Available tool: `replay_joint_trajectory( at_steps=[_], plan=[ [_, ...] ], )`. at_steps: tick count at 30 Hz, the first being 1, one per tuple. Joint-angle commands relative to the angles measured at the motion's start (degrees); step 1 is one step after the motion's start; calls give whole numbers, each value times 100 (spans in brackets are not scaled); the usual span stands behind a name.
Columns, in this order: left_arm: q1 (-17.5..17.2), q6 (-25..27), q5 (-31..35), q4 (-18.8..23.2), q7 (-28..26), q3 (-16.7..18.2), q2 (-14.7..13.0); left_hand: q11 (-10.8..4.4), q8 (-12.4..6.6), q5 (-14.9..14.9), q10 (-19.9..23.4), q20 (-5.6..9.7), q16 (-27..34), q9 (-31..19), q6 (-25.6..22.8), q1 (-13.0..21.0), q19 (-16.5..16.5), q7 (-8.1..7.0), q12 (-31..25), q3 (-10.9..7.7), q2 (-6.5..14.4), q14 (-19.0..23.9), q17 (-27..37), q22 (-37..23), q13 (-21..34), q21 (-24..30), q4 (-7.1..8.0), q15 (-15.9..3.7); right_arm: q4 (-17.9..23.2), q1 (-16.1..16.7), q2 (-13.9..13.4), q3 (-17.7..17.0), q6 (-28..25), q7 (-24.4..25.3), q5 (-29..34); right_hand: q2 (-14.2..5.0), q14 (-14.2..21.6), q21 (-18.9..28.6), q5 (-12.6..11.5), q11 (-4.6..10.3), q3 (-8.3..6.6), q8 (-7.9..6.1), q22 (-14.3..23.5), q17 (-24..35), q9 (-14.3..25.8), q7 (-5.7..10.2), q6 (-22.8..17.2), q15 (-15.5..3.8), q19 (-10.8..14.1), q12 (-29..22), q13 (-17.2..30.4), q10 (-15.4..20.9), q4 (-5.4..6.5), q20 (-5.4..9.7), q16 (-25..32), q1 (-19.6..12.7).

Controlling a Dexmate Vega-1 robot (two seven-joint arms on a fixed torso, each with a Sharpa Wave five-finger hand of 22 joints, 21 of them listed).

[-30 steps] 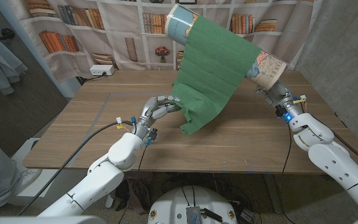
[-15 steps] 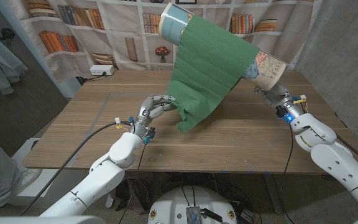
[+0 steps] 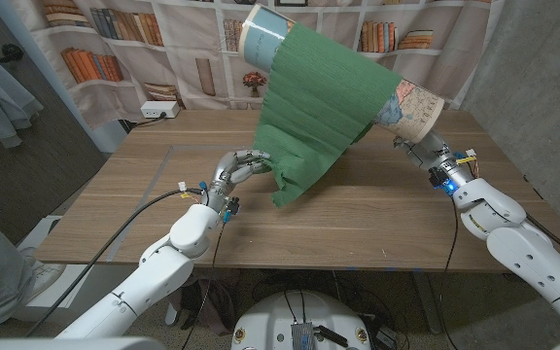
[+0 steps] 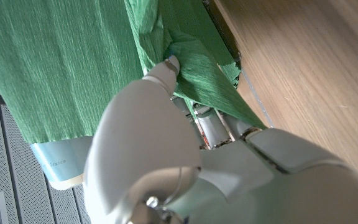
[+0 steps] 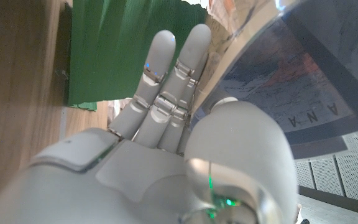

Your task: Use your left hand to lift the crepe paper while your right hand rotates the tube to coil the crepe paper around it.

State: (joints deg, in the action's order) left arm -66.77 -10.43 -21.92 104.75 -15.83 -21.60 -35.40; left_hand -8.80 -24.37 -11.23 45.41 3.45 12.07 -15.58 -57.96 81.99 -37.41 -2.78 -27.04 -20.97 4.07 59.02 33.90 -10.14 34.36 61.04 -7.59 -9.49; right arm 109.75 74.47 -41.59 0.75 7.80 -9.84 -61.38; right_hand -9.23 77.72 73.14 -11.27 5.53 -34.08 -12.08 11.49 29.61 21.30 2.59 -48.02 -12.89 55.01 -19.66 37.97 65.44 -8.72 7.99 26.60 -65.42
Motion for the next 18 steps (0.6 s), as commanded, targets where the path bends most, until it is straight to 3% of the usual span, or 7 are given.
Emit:
replay_joint_trajectory(
  at_steps=[1, 18],
  plan=[
    [102, 32, 23, -163, 0, 91, -109, 10, 5, 4, 38, 736, 23, -18, -69, 14, 25, -25, 6, -50, 12, 57, 15, -11, 24, 26, 11, -380, 141, 150, -15, 15, -29, -168, -77, -71, 4, 23, -29, 69, -74, -39, -6, 30, 36, 75, -133, -32, -34, -5, 18, 75, -40, 499, -26, -130],
    [178, 22, -305, -655, 183, 258, -217, -6, 15, 4, 38, 733, 17, -15, -54, 11, 33, -20, 16, -59, 5, 42, 28, -10, 19, 31, 8, -378, 3, 42, 201, 239, 222, -679, -207, -68, -17, 47, -15, 58, -72, -45, -3, 28, 104, 60, -113, -33, -47, 13, 28, 65, -43, 498, -41, -142]
  ],
)
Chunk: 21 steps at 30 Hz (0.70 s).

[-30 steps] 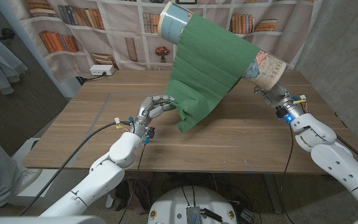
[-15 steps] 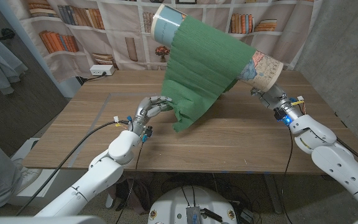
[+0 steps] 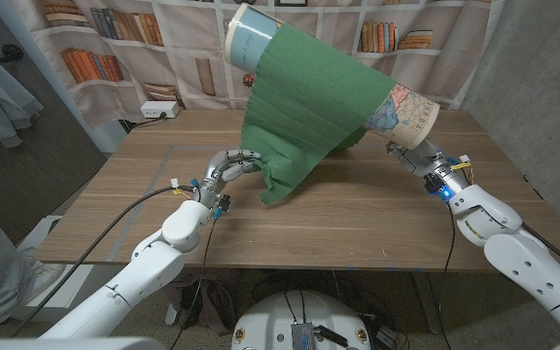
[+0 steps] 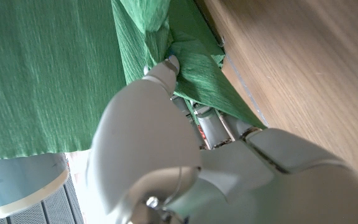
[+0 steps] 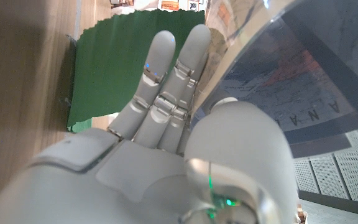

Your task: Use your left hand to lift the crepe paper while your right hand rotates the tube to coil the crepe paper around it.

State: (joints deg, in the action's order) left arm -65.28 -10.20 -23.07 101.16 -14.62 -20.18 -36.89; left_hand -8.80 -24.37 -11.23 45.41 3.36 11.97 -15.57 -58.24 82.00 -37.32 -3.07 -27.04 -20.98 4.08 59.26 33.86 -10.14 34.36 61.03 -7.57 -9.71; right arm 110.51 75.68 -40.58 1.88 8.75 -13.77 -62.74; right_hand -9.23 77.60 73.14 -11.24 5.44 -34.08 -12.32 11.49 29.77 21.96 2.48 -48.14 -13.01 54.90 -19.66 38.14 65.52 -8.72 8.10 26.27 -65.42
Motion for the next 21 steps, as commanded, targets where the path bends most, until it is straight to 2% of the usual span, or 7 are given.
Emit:
replay_joint_trajectory(
  at_steps=[1, 10, 21],
  plan=[
    [38, -2, -197, -322, 80, 117, -80, 5, 13, 3, 45, 743, 28, -18, -30, 13, 28, 8, 15, -61, 7, 18, 33, -8, 17, 28, 5, -355, -56, -75, 95, 130, 136, -252, -40, -68, -5, 47, -17, 70, -73, -21, -3, 12, 39, 73, -99, -21, -36, 14, 9, 57, -43, 487, -8, -143],
    [265, -118, -280, -577, 394, 24, -85, 14, 13, 4, 31, 746, 32, -19, -34, 12, 29, 14, 24, -65, 5, 20, 43, -10, 20, 36, 4, -356, -69, -75, -37, 220, 90, -383, 31, -70, 0, 58, -11, 67, -72, -24, -3, 21, 65, 75, -102, -20, -42, 19, 23, 50, -43, 488, -3, -149],
    [676, -49, -182, -849, 583, -106, -113, 9, 13, 3, 43, 744, 29, -21, -37, 6, 34, 1, 26, -74, 6, 17, 53, -9, 17, 41, 6, -361, -206, -142, -249, 296, 10, -885, -19, -70, 3, 69, -8, 83, -71, -16, -3, 31, 74, 67, -102, -20, -50, 29, 25, 53, -44, 488, 2, -156]
  ],
)
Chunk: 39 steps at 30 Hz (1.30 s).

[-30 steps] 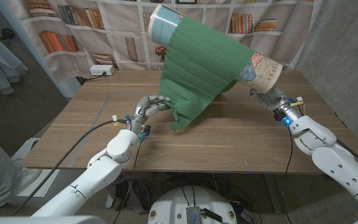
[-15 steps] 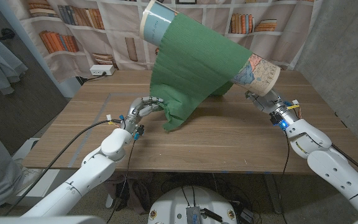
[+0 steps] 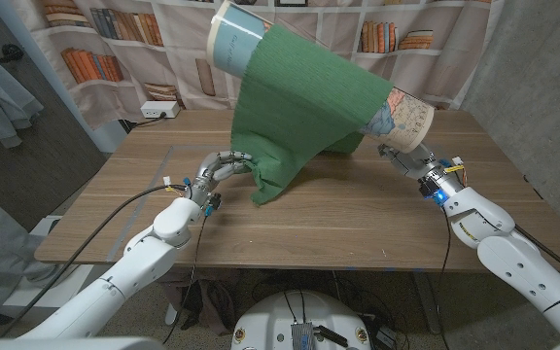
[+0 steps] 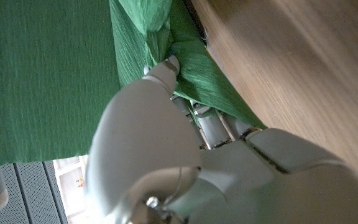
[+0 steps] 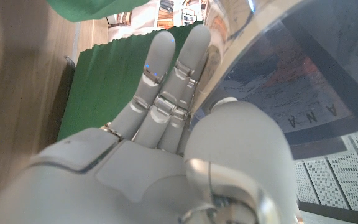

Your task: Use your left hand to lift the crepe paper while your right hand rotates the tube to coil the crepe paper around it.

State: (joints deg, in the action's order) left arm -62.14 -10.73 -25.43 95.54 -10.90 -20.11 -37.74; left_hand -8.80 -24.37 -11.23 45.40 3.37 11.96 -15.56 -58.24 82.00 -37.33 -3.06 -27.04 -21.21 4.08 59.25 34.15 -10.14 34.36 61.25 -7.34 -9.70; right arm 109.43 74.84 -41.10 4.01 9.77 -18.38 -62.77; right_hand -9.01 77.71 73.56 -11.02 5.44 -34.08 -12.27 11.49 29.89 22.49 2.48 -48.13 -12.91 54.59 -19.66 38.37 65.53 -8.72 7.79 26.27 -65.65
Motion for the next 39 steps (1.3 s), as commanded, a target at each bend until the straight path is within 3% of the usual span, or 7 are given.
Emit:
replay_joint_trajectory(
  at_steps=[1, 11, 17, 28, 39],
  plan=[
    [398, 8, 81, -313, 218, -126, -34, 5, 14, 4, 55, 744, 31, -22, -34, 3, 33, 0, 24, -50, 4, 19, 25, -10, 14, 22, -17, -361, -104, -68, -208, 90, -102, -454, -24, -91, -8, 28, -29, 81, -71, -21, -3, 18, 25, 70, -100, -31, -20, 28, 11, 45, -44, 519, 0, -134],
    [682, 125, 216, -480, 329, -172, -168, 15, 14, 5, 43, 748, 33, -35, -19, 8, 37, 6, 25, -59, 3, 23, 35, -10, 27, 26, -23, -357, -241, -198, -288, 247, -144, -882, -48, -93, -22, 41, -19, 102, -68, -12, 0, 17, 37, 76, -87, -30, -31, 35, 30, 29, -40, 518, -10, -136],
    [916, -47, 415, -587, 620, -289, -288, 19, 15, 6, 26, 745, 31, -36, -19, -3, 44, 5, 30, -59, 2, 22, 37, -9, 34, 25, -17, -351, -220, -251, -455, 357, -326, -844, 52, -95, 13, 59, -12, 86, -56, -8, 7, 41, 43, 77, -82, -31, -32, 46, 14, 52, -28, 516, 18, -126],
    [1226, -115, 562, -468, 897, -414, -310, -1, 22, 5, 34, 737, 23, -37, -5, -25, 48, -1, 32, -63, 4, 8, 41, -10, 34, 32, -5, -355, -492, -530, -555, 595, -484, -1138, 86, -92, 15, 76, -9, 85, -52, -9, 10, 41, 54, 68, -87, -33, -40, 47, 43, 50, -39, 518, 22, -137],
    [1423, -12, 722, -292, 1056, -441, -449, 0, 20, 5, 20, 738, 24, -39, -11, -26, 55, -7, 34, -74, 6, 5, 52, -9, 49, 34, -8, -359, -767, -551, -764, 648, -520, -1184, 265, -94, 6, 93, -6, 83, -49, -4, 13, 34, 68, 71, -72, -33, -53, 59, 56, 51, -42, 517, 16, -148]
  ],
)
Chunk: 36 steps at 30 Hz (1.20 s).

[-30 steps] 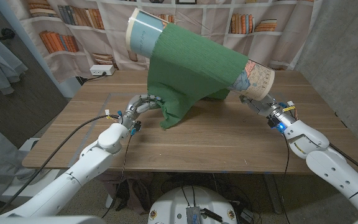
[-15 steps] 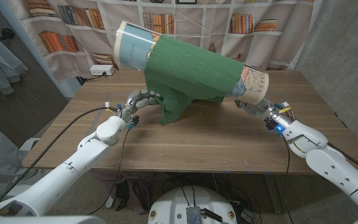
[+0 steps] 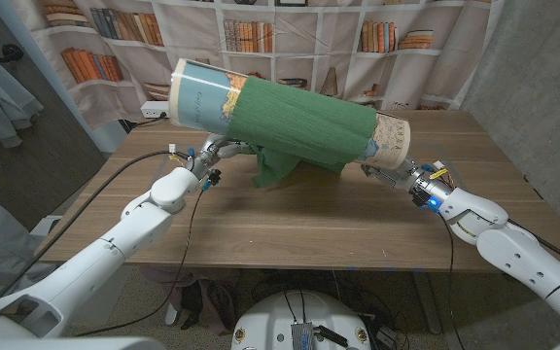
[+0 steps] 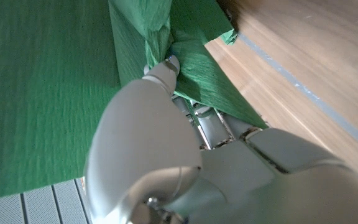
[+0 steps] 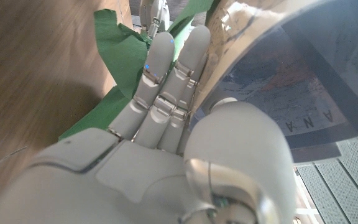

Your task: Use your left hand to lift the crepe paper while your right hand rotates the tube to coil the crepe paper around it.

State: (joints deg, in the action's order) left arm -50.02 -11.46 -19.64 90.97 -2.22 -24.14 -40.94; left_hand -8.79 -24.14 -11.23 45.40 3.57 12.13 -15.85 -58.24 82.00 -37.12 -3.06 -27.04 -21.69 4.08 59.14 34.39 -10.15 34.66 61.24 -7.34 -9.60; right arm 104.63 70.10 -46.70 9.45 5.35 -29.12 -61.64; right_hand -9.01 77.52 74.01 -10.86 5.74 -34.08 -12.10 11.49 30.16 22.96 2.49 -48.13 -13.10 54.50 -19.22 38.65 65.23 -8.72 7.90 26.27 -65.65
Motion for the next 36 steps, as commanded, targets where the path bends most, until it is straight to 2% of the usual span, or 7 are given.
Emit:
replay_joint_trajectory(
  at_steps=[1, 8, 14, 22, 36],
  plan=[
    [200, 79, 141, 194, 191, -25, -153, 0, -3, 5, 20, 717, 7, -11, -13, -27, 33, -7, 35, -26, 6, 17, 27, -8, 19, 36, -8, -369, -324, -79, -221, 108, -89, -118, 158, -94, 29, 49, -21, 46, -49, -25, 13, 11, 23, 69, -80, -14, -44, 13, 38, 72, -43, 506, 20, -150],
    [64, 171, 125, 415, 165, 84, -324, -2, 0, 5, 31, 718, 7, -7, -15, -27, 34, -1, 35, -30, 3, 15, 31, -9, 17, 40, -11, -371, -694, -164, -243, 159, -103, -291, 163, -93, 27, 62, -18, 52, -47, -20, 16, 19, 25, 74, -75, -14, -53, 15, 54, 79, -45, 506, 26, -157],
    [-86, 267, 84, 597, 123, 201, -475, -12, 0, 4, 23, 716, 7, -4, -22, -31, 37, -17, 38, -34, 4, 16, 35, -8, 22, 42, -10, -372, -864, -241, -246, 148, 23, -689, 131, -94, 27, 75, -13, 54, -42, -14, 20, 26, 26, 75, -64, -12, -65, 13, 76, 80, -40, 504, 31, -159],
    [-182, 347, 81, 720, 122, 273, -604, 9, 1, 4, 29, 716, 5, -14, -9, -41, 41, -4, 42, -39, 5, 13, 38, -8, 18, 45, -6, -370, -1125, -532, -295, 279, 9, -1241, 172, -87, -11, 91, 1, 51, -37, -14, 27, 39, 57, 102, -25, -12, -103, 18, 154, 1, -35, 501, 23, -156],
    [-194, 322, 86, 917, 6, 482, -686, -3, 3, 2, 40, 719, 5, -14, -9, -38, 41, -17, 44, -55, 8, 17, 45, -7, 19, 50, -12, -371, -1337, -718, -377, 500, 237, -1425, 610, -96, -87, 118, 32, 77, -42, -30, 43, 107, 115, 158, 7, -11, -214, 29, 255, -71, -19, 500, 22, -152]
  ],
)
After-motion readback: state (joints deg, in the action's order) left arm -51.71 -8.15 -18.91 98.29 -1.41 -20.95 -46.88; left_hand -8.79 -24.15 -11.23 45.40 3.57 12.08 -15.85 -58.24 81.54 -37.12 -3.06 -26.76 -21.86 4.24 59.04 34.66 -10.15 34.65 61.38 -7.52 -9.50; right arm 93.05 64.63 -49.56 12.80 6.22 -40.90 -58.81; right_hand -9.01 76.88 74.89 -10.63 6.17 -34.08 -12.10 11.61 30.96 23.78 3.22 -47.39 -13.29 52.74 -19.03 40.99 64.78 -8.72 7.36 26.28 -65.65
